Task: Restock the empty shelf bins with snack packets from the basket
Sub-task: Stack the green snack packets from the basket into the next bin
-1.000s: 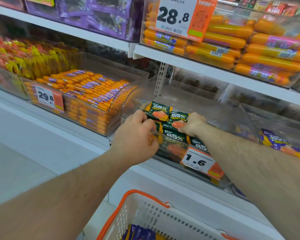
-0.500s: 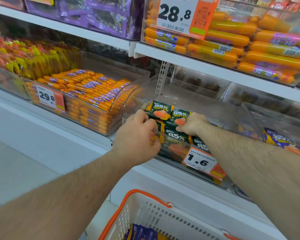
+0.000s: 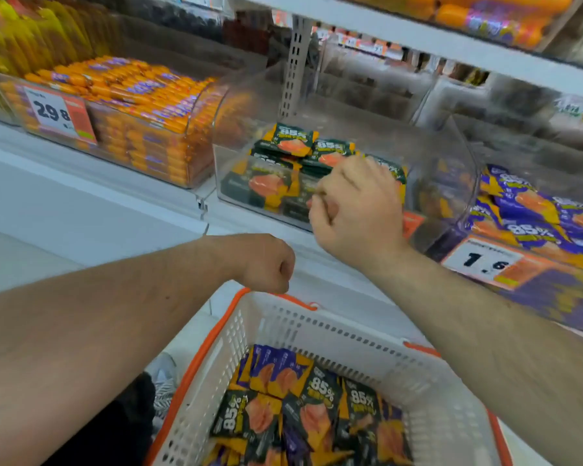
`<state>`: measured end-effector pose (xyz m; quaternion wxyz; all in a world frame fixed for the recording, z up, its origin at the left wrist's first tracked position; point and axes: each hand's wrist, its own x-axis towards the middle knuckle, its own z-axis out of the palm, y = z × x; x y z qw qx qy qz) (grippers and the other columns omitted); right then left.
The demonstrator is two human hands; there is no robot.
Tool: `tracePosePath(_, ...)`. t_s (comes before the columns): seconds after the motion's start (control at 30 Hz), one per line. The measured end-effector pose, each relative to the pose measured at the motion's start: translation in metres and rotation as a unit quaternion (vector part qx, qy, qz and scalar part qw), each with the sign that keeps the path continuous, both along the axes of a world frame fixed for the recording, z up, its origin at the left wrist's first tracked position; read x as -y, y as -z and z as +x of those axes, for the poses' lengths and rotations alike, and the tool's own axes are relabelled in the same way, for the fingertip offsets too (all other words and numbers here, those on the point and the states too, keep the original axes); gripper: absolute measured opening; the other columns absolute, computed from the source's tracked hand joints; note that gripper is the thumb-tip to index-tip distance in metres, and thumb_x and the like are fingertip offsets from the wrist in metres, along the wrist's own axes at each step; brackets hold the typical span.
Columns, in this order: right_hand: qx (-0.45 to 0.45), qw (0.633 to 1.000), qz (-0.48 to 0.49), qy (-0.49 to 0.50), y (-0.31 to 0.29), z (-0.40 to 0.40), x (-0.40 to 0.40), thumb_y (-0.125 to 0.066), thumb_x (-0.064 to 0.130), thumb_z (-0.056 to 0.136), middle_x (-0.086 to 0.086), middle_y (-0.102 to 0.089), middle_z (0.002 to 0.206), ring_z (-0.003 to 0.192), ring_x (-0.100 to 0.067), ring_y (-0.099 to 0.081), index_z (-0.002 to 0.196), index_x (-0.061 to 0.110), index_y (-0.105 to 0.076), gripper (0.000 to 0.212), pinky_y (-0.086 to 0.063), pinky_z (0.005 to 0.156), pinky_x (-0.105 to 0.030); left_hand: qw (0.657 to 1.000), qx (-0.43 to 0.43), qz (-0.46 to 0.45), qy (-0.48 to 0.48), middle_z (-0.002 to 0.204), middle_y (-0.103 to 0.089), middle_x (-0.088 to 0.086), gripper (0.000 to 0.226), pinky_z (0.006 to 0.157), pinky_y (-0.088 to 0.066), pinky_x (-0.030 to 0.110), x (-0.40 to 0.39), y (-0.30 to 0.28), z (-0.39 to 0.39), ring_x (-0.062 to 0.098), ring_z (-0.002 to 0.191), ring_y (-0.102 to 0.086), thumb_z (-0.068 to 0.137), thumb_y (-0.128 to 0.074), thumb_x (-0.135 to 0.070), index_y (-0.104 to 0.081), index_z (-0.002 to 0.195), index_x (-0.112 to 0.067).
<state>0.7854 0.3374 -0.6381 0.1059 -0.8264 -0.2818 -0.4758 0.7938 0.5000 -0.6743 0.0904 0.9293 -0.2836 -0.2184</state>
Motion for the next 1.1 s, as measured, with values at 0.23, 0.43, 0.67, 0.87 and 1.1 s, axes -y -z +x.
tracePosePath(0.23,-0.415,0.906,0.058,0.064,0.165,-0.073,0.012,-0.050,0.020,0.083,-0.001,-0.056,0.069,0.069,-0.023,-0.054,0.067,0.014,-0.060,0.020,-0.049,0.068,-0.036,0.987,-0.066,0.139,0.053,0.085,-0.063,0.006,0.023,0.080,-0.050,0.038,0.005,0.036,-0.022,0.024,0.079,-0.057,0.090,-0.057,-0.036,-0.058,0.082,-0.014)
tracePosePath(0.43,-0.796,0.575,0.074,0.173,0.271,-0.114,0.005,-0.054,0.026,0.093,-0.002,-0.051,0.074,0.055,-0.018,-0.044,0.089,0.021,-0.057,0.007,-0.037,0.051,-0.029,0.983,-0.069,0.158,0.062,0.104,-0.067,0.003,0.028,0.075,-0.046,0.031,0.016,0.041,-0.036,0.019,0.087,-0.059,0.093,-0.054,-0.032,-0.068,0.104,-0.011)
tracePosePath(0.67,-0.783,0.585,0.036,0.207,0.310,-0.129,-0.025,-0.057,0.031,0.089,-0.012,-0.042,0.136,0.101,-0.028,-0.057,0.137,0.016,-0.038,0.054,-0.046,0.062,-0.036,0.981,-0.081,0.168,0.061,0.126,-0.059,-0.003,0.029,0.080,-0.036,0.026,0.021,0.043,-0.037,0.012,0.096,-0.049,0.098,-0.050,-0.030,-0.060,0.122,-0.017)
tracePosePath(0.87,-0.776,0.588,0.133,0.185,0.303,-0.134,-0.040,-0.057,0.013,0.086,0.000,-0.061,0.097,0.086,-0.020,-0.057,0.090,0.020,-0.052,0.009,-0.052,0.070,-0.034,0.980,-0.086,0.172,0.056,0.127,-0.058,-0.003,0.030,0.080,-0.035,0.025,0.022,0.044,-0.035,0.011,0.096,-0.047,0.099,-0.047,-0.029,-0.058,0.125,-0.017)
tracePosePath(1.1,-0.823,0.533,0.182,0.078,0.241,-0.108,-0.027,-0.051,-0.004,0.085,-0.006,-0.057,0.109,0.090,-0.019,-0.055,0.105,0.019,-0.057,0.031,-0.045,0.066,-0.026,0.983,-0.061,0.160,0.066,0.118,-0.064,0.005,0.032,0.082,-0.046,0.032,0.026,0.036,-0.029,0.021,0.105,-0.060,0.098,-0.047,-0.029,-0.064,0.116,-0.009)
